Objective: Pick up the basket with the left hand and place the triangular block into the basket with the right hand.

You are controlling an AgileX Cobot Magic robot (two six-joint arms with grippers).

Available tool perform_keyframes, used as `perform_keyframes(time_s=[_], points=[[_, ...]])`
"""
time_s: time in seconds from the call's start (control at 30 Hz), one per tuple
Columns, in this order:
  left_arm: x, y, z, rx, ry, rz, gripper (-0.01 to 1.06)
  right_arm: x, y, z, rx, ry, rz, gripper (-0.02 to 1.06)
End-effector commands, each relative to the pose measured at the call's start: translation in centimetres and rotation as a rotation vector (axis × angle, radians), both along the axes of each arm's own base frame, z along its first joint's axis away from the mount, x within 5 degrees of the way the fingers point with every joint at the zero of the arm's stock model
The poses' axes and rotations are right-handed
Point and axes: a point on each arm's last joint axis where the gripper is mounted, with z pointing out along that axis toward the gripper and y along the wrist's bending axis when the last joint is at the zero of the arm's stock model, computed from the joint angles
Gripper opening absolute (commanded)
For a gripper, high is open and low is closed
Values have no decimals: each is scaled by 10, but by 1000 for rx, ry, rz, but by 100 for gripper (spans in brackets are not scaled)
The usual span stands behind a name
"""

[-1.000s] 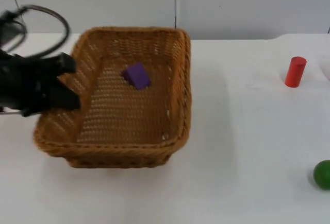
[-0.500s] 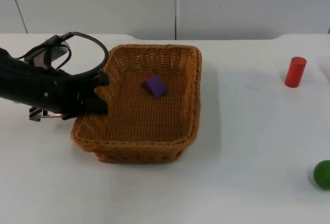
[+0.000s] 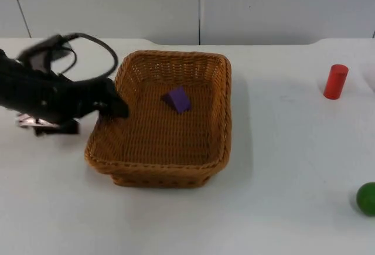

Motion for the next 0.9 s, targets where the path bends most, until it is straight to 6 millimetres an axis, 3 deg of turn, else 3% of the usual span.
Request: perform_keyframes(time_s=[0.0, 0.07, 0.1, 0.13, 0.3, 0.33, 0.4, 0.5, 0.6, 0.73, 0.8, 0.87], points=[[1, 13, 27, 107, -71, 33, 94, -4, -6, 4, 7, -19, 1, 80], [-2, 19, 52, 109, -123, 55, 95, -8, -11, 8, 21, -30, 1, 80], [-6, 19, 76, 80, -175, 53, 95, -11, -14, 10, 29, -36, 1, 80], [-6, 19, 76, 80, -175, 53, 95, -11, -14, 10, 29, -36, 1, 80], [-43, 0, 178, -34, -426, -163, 95, -22, -29, 20, 65, -78, -3, 80], [-43, 0, 178, -34, -426, -163, 95, -22, -29, 20, 65, -78, -3, 80], [-67, -3, 214, -41, -520, -217, 95, -25, -34, 23, 73, -87, -5, 80], [-102, -1, 252, 9, -584, -221, 95, -31, -42, 20, 80, -106, -5, 80], [-125, 4, 269, 65, -601, -208, 95, -34, -45, 14, 79, -112, 0, 80], [-172, 11, 289, 163, -569, -200, 95, -45, -56, -19, 78, -114, 27, 80], [-176, 11, 290, 169, -561, -203, 95, -49, -59, -28, 87, -114, 32, 80], [-205, 16, 298, 222, -548, -182, 95, -56, -67, -48, 98, -116, 43, 80]])
